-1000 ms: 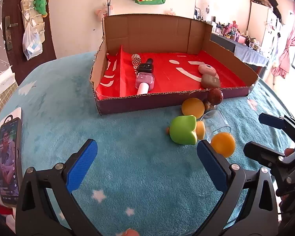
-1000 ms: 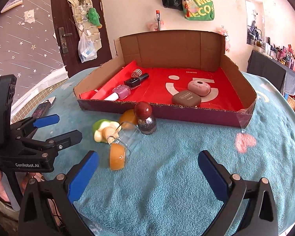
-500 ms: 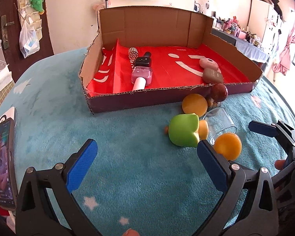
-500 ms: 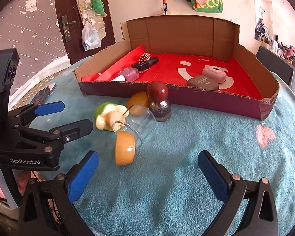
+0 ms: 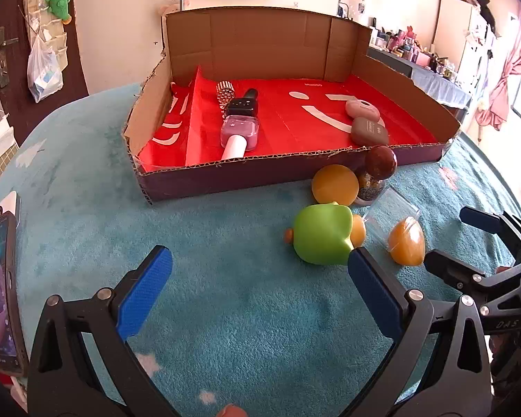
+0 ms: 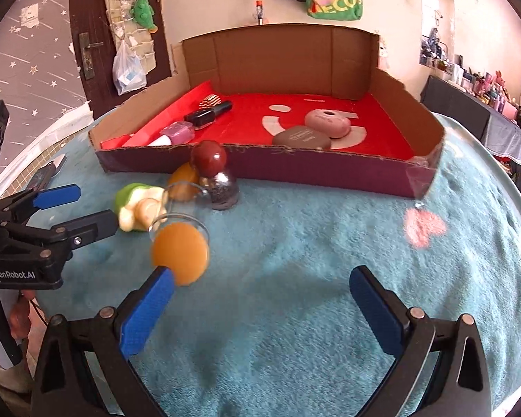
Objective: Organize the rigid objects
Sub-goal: 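Move left gripper toward green duck toy while right gripper approaches orange ball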
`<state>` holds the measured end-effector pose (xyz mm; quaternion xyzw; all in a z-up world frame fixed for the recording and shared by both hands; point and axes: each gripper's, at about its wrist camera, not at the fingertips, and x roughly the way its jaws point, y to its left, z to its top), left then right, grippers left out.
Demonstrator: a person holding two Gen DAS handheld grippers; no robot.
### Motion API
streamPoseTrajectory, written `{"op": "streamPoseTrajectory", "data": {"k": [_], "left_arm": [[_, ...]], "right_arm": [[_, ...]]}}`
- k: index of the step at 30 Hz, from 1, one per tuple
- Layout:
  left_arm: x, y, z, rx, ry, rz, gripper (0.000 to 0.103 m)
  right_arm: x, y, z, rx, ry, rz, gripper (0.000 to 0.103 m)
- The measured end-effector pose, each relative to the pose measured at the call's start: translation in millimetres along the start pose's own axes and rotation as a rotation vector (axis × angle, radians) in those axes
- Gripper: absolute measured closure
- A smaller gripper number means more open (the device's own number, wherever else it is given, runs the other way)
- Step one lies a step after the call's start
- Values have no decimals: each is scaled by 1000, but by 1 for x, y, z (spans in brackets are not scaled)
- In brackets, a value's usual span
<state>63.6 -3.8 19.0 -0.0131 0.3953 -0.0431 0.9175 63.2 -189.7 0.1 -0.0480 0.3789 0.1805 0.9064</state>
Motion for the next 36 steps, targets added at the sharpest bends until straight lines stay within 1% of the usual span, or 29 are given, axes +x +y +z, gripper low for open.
{"op": "streamPoseTrajectory", "data": {"k": [2, 5, 11, 17, 26, 31, 36], "left_arm": [[1, -2, 0, 4, 0, -3, 0], [2, -5, 0, 7, 4, -11, 0], [8, -11, 3, 14, 14, -16, 0], [10, -14, 6, 27, 23, -24, 0], [12, -13, 6, 48, 38, -33, 0], [18, -9, 7, 45, 60, -57, 0], [25, -3, 5, 55, 83, -33, 0]], "right_arm": [[-2, -8, -2, 24, 4, -15, 0], [-5, -10, -4, 32, 5, 0, 0], [-2, 13, -5, -36, 2, 60, 0], [6, 26, -4, -84, 7, 59, 0], [15, 21, 7, -84, 32, 78, 0], [19, 18, 12, -84, 39, 73, 0], [12, 1, 13, -79, 47, 46, 0]]}}
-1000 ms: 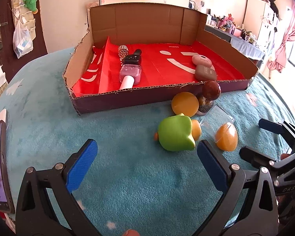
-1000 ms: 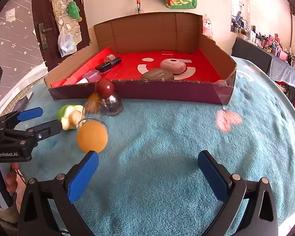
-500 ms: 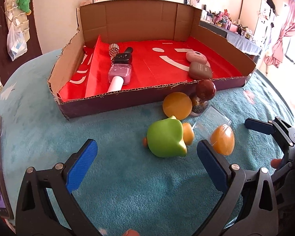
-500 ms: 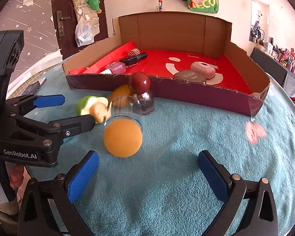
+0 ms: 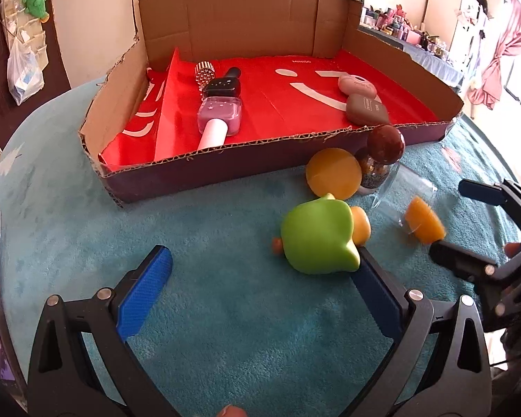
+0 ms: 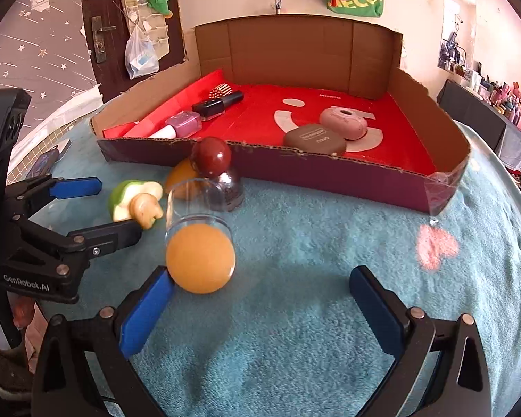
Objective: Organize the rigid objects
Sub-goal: 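Move left gripper toward green duck toy while right gripper approaches orange ball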
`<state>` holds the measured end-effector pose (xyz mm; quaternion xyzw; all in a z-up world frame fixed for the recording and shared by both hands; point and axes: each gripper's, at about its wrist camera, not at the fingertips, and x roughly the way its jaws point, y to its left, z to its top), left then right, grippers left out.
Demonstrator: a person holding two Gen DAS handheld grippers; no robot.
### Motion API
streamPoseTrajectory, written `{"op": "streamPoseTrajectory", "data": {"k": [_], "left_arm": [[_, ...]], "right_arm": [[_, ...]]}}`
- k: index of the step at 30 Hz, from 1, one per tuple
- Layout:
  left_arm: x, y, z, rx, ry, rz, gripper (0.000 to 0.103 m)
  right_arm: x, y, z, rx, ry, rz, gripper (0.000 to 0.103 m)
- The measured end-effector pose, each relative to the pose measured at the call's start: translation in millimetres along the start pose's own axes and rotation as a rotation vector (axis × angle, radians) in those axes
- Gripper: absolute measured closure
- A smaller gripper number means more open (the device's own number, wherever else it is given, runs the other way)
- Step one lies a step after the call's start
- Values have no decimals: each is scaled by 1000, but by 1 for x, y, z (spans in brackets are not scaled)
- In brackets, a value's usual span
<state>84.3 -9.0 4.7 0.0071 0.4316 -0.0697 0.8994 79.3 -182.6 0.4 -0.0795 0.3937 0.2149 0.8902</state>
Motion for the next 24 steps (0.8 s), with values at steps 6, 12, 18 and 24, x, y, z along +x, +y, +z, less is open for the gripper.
{"op": "streamPoseTrajectory", "data": {"k": [6, 12, 18, 24], "left_arm": [[-8, 8, -6, 13, -6, 3, 0], [-16, -1, -11, 27, -25, -69, 0], [-21, -9, -6, 54, -49, -46, 0], [-39, 6, -6, 51, -64, -19, 0]], "right_arm": [[-9, -37, -6, 67, 11, -94, 0], [-6, -31, -5, 73, 2, 7, 0], [-5, -10, -1, 4, -23, 57, 0], [5, -3, 6, 19, -26, 86, 0]]}}
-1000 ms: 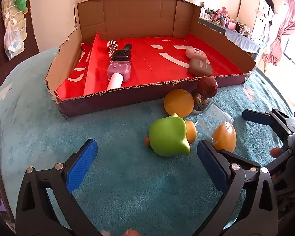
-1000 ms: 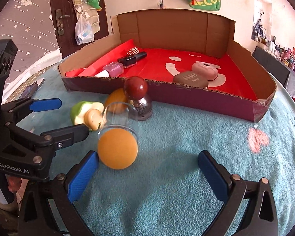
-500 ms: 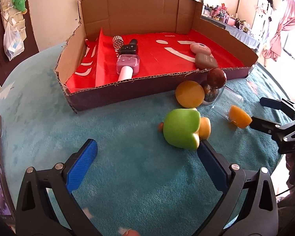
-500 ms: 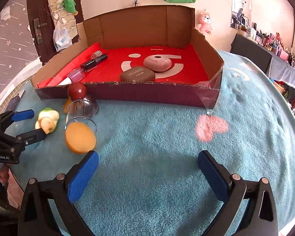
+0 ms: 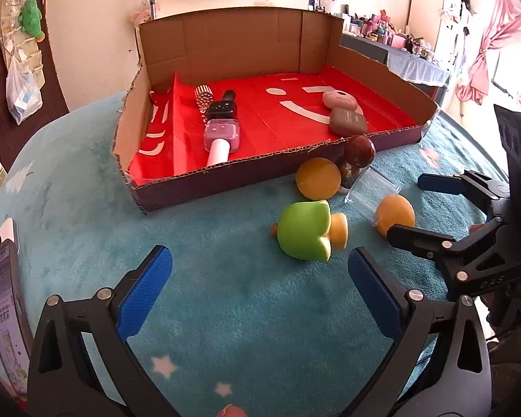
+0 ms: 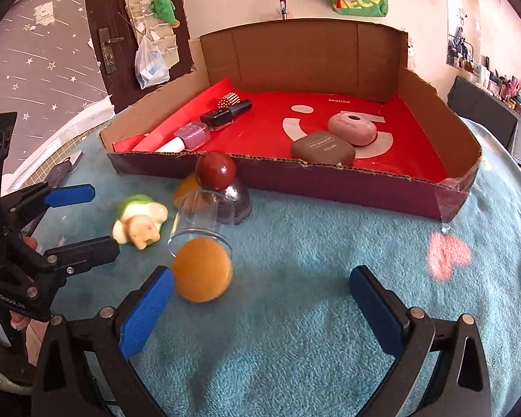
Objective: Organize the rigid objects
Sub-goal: 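Move left gripper toward green duck toy while right gripper approaches orange ball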
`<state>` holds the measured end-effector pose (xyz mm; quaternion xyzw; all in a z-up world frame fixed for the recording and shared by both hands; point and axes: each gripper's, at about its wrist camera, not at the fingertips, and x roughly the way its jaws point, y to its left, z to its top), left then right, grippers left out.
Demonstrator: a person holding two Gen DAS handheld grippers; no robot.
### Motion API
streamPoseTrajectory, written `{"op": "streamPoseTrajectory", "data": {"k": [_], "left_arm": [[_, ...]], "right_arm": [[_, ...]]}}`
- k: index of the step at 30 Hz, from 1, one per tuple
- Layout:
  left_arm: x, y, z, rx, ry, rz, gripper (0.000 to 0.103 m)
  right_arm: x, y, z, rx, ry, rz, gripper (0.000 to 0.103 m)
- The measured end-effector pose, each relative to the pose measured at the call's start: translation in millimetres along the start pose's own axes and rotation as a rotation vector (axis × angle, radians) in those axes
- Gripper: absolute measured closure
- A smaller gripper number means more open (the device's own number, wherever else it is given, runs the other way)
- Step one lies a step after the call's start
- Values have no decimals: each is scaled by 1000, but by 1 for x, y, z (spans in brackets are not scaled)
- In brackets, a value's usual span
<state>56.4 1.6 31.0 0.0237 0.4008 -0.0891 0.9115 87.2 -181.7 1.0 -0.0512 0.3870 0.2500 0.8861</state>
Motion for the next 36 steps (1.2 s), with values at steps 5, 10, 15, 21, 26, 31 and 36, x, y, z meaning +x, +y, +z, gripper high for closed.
{"op": "streamPoseTrajectory", "data": {"k": [5, 10, 15, 21, 26, 31, 36], "left_arm": [[-15, 9, -5, -33, -19, -12, 0], [-19, 4, -9, -25, -26, -24, 0], [-17, -5, -11, -7, -28, -53, 0], [-10, -7, -9, -20, -18, -64, 0], [5, -11, 1, -17, -4, -59, 0], [26, -24, 14, 9, 13, -67, 0], [47, -30, 20, 16, 48, -36, 0]], "right_arm": [[5, 4, 3, 12, 11, -23, 0], [-8, -11, 0, 41, -21, -132, 0], [-27, -36, -10, 89, -37, -270, 0], [-35, -32, -11, 85, -53, -196, 1], [-24, -17, 0, 26, -52, -199, 1], [-12, -12, 6, -12, -21, -220, 1], [-4, -15, 6, -9, 3, -225, 1]]}}
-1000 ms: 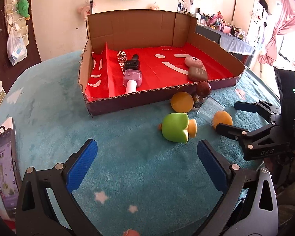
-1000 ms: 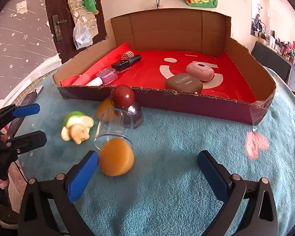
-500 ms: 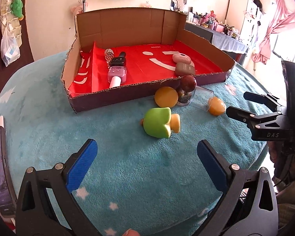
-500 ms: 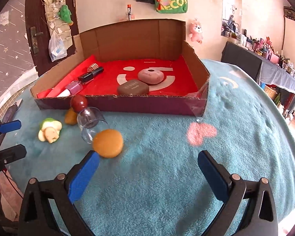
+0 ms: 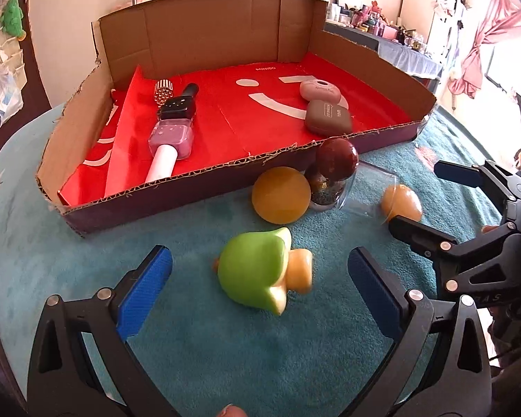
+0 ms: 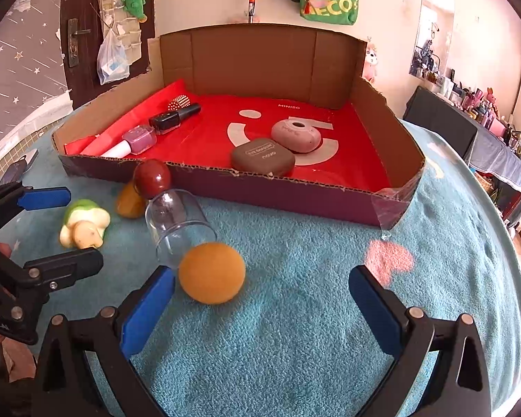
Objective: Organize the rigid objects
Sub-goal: 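Move left gripper toward green duck toy while right gripper approaches orange ball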
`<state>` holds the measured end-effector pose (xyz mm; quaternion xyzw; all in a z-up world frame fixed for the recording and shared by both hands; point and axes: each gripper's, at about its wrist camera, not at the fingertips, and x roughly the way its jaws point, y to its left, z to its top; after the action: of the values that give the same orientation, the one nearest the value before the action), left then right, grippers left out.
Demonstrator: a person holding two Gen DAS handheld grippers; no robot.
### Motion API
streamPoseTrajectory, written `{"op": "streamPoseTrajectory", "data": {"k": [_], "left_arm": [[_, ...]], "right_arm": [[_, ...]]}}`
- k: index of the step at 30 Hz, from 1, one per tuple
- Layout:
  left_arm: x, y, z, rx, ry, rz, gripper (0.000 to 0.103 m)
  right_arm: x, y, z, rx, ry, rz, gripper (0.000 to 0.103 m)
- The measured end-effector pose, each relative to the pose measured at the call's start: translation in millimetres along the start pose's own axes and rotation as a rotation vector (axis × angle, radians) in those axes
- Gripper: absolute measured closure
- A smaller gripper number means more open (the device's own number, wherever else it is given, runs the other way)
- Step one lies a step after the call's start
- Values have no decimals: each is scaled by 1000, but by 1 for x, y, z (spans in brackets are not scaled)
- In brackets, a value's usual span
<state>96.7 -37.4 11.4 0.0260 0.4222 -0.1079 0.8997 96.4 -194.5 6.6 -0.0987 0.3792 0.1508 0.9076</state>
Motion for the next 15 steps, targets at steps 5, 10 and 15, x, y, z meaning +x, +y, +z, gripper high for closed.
{"op": "streamPoseTrajectory", "data": {"k": [5, 10, 15], "left_arm": [[4, 17, -2, -55, 17, 16, 0], [5, 20, -2, -64, 29, 22, 0], [11, 11, 1, -17, 49, 53, 0]], "right_arm": [[2, -11, -2, 23, 3, -37, 3], [7, -12, -3, 27, 22, -23, 5], [9, -4, 0, 6, 23, 3, 12]]}}
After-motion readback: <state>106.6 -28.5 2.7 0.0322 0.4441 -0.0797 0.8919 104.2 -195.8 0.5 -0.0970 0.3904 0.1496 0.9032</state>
